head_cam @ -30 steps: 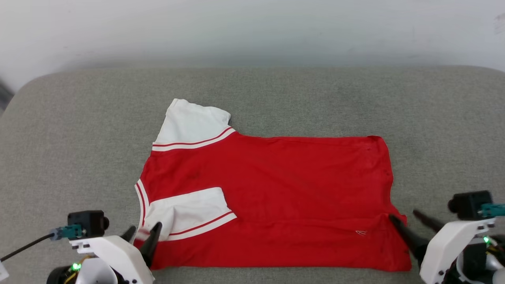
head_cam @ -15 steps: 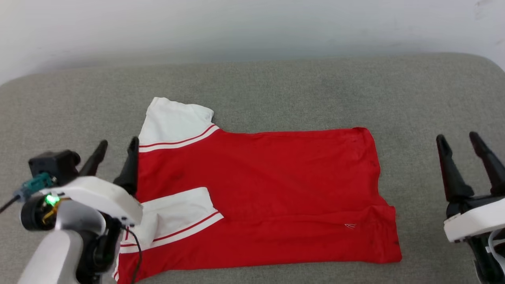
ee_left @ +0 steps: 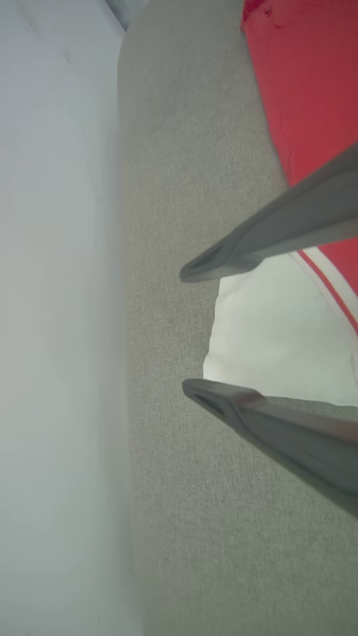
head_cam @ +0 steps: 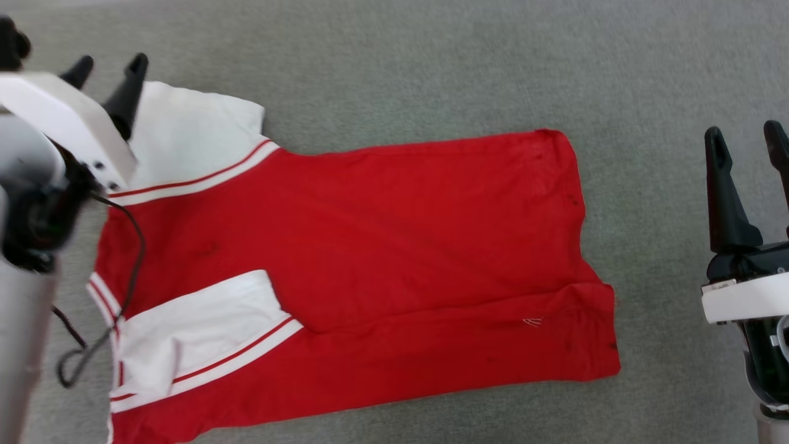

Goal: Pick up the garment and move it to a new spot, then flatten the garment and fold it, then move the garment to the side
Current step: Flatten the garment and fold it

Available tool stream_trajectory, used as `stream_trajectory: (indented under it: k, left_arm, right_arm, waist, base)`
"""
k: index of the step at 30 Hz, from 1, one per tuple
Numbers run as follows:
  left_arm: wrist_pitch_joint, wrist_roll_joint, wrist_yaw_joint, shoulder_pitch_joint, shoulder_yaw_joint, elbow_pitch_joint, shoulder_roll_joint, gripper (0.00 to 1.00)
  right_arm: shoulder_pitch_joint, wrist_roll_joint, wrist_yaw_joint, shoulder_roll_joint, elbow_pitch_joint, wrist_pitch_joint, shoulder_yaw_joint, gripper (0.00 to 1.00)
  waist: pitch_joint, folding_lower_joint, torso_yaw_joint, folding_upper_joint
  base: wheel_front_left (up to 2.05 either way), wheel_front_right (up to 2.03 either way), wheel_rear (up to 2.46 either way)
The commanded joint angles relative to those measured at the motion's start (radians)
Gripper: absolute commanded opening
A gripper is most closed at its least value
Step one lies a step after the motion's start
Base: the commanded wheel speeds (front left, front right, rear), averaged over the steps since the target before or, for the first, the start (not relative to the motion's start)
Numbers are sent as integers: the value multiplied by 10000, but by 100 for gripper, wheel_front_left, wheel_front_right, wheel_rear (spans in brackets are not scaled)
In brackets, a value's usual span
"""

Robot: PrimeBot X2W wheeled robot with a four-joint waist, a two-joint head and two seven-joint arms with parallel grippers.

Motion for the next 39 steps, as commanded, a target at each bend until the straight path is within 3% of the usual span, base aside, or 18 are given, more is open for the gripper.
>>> stream_trajectory:
  k: [1,5,10,17,18,19,21,30,39]
  left_arm:
    - [439,-122,-146,-336,-51,172,197,100]
    - [2272,-603,-395,-1172,-131,828,857,100]
    - [3977,-987,-164,-1719,-123,1281,1438,100]
    - [4983,-1446,154,-1584,-201,1686,1325,100]
    - [5095,-1473,185,-1525,-266,1748,1256,59]
    - [5095,-1473,185,-1525,-266,1748,1256,59]
    - [5248,-1596,250,-1395,-351,1850,1072,0]
    - [4727,-1445,268,-1409,-403,1992,847,0]
    - [3791,-1135,-59,-2022,-475,1324,646,0]
  right_arm:
    - [-187,62,-4,53,-51,-103,40,100]
    - [-316,140,-4,152,-55,-176,136,100]
    - [-426,211,-4,251,37,-312,285,100]
    - [-605,432,-4,290,375,-482,472,100]
    - [-639,454,-4,273,405,-508,480,100]
    - [-639,454,-4,273,405,-508,480,100]
    - [-725,552,-4,244,505,-485,513,100]
    - [-958,1397,-4,-315,1055,203,725,100]
    - [-2364,3095,-4,-1791,2763,3365,1561,100]
  waist:
    - [486,-1,-424,0]
    - [917,-1,-683,0]
    - [1503,-1,-950,0]
    - [2098,-1,-1167,0]
    - [2140,-1,-1191,0]
    - [2140,-1,-1191,0]
    - [2187,-1,-1234,0]
    - [1743,-1,-1039,0]
    - [1138,-1,-44,0]
  base:
    - [0,0,0]
    - [0,0,0]
    - [0,0,0]
    - [0,0,0]
    - [0,0,0]
    - [0,0,0]
    - [0,0,0]
    - [0,0,0]
    - [0,0,0]
